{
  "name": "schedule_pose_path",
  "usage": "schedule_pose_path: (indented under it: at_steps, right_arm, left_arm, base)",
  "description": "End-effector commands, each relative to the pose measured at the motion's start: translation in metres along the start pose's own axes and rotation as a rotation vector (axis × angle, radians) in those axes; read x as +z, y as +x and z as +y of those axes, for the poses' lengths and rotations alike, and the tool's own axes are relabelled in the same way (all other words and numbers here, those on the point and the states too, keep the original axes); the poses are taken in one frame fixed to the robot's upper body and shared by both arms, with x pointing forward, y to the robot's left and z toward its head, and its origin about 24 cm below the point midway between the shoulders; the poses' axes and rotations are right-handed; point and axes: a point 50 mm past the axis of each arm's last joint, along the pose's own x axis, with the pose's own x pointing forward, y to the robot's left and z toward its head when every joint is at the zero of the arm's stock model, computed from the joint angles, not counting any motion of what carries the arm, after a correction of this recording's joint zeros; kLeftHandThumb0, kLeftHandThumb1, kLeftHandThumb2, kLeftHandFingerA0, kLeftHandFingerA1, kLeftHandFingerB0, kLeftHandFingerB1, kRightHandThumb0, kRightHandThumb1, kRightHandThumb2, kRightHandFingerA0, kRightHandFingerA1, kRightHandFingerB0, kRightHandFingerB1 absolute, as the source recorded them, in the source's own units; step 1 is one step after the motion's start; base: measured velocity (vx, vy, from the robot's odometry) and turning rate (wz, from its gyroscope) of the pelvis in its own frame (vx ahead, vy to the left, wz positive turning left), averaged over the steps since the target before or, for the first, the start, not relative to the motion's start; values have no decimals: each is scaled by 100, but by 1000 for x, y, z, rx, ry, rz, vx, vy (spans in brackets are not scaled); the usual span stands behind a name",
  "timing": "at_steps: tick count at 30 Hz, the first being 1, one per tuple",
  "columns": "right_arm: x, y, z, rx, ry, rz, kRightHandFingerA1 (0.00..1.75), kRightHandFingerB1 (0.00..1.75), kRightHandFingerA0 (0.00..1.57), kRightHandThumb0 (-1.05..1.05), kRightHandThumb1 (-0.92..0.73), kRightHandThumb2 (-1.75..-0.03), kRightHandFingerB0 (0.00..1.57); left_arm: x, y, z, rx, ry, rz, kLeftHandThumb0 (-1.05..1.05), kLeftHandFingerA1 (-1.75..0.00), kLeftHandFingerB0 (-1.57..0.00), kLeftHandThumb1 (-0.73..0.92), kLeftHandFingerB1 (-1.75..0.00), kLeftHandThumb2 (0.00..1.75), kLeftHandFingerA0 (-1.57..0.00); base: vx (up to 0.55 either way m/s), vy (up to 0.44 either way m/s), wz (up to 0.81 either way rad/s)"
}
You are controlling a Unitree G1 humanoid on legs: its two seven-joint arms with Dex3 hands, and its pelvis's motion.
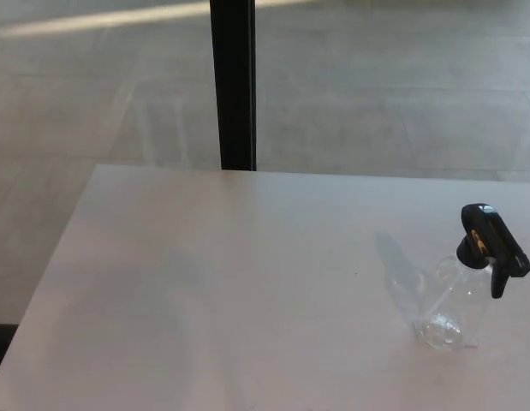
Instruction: The robot uses its right hand to grab and lift the lid of the spray bottle kept in the middle of the desk and places the lid on the right side of the bottle
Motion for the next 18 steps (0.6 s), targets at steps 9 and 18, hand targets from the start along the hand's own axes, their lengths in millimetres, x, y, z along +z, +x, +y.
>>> schedule_pose_path:
  at_steps: [9, 18]
  right_arm:
    - [266, -41, -80, -193, 130, -849, 44, 31, 0, -75, -57, -96, 5]
    - [369, -95, -36, -2, -99, -1172, 37, 30, 20, -85, -73, -63, 29]
  left_arm:
    - [10, -11, 24, -39, -201, -103, -74, -47, -39, 73, -34, 62, -53]
    - [4, -14, 23, -67, -175, -108, -79, -50, -39, 69, -35, 64, -54]
  base:
    - [0, 0, 0]
    - [0, 0, 0]
